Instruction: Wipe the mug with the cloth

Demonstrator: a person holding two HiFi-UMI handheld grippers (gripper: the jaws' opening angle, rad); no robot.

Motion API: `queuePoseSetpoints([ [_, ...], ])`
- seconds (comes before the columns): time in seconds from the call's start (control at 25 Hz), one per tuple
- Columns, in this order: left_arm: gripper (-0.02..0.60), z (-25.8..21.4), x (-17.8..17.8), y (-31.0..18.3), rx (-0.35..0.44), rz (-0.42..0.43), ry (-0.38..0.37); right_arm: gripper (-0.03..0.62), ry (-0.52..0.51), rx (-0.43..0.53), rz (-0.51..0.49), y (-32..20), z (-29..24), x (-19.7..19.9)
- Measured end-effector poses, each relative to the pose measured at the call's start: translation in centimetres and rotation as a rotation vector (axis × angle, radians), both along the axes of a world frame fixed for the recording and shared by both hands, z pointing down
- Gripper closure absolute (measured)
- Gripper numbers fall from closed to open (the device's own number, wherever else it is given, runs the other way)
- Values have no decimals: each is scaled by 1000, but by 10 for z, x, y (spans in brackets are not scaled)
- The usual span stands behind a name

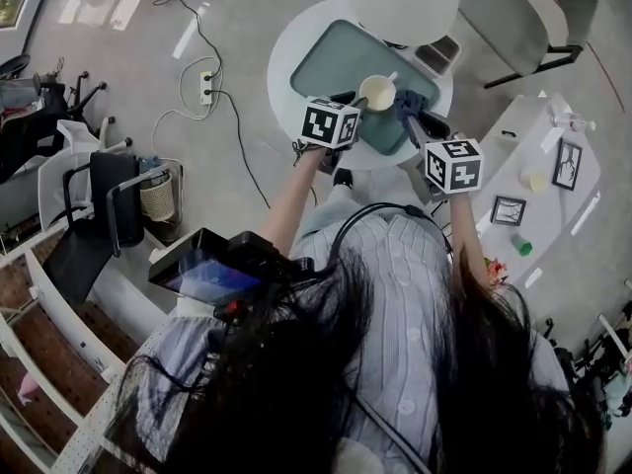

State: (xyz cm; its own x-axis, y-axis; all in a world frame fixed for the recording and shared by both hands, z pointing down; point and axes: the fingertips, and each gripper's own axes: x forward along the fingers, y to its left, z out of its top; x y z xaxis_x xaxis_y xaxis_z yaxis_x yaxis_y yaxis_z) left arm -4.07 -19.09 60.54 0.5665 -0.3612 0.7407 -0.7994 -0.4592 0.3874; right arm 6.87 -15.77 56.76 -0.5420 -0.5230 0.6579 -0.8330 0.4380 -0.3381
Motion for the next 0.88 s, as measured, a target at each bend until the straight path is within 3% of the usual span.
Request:
queuePoseSetpoints([
  [0.12,485,1,1,-13,-4,50,-32,508,2,-7,-29,-8,5,2],
  [0.36,486,2,14,-45,68,293,-152,508,0,-34,-66,-14,19,6],
  [0.6,486,5,37,-44,13,555,-150,508,-26,-43,-53,-26,28,10],
  [0.88,486,19,38,-43,-3,629,-247,508,-74,-46,-88,-44,32,-2],
])
